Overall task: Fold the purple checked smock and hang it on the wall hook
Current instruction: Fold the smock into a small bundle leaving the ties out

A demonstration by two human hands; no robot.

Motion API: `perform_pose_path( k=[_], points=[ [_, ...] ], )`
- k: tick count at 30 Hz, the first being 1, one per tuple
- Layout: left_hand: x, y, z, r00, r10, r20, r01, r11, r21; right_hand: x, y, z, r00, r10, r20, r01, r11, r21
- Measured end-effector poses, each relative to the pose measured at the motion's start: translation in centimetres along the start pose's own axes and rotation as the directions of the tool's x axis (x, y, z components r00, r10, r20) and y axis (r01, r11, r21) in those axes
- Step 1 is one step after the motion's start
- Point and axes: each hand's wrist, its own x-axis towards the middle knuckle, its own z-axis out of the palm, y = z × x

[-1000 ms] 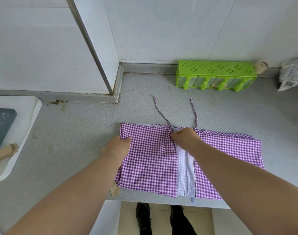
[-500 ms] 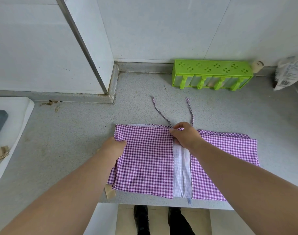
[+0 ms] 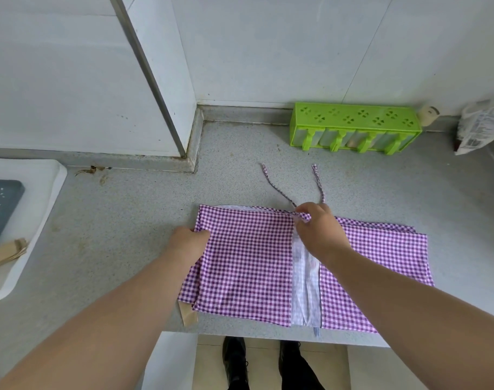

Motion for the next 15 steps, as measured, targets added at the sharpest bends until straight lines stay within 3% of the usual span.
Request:
perform_pose_path(
  k=[3,7,11,15],
  points=[
    [-0.6,-0.4,-0.8,0.998,-0.027,0.049,0.021,0.992,0.126,-2.2,0.9,-0.2,0.997,-0.078,-0.002,0.076,0.969,-0.236],
    [-1.3,-0.7,-1.4,0.982,-0.054,0.182,-0.003,0.954,0.300,-4.8,2.0,-0.6,0.991,-0.075,0.110,0.115,0.899,-0.424],
    [-1.8,-0.7,-1.4,0.960,-0.042,0.278,-0.070,0.922,0.382,-6.0,2.5,-0.5,0.970,-0.055,0.238,0.163,0.870,-0.465],
    [-2.4,-0.6,-1.5,0.942,0.061,0.330,-0.161,0.944,0.287,-5.8,3.1,-1.0,0.956,-0.037,0.290,0.155,0.906,-0.393]
  ],
)
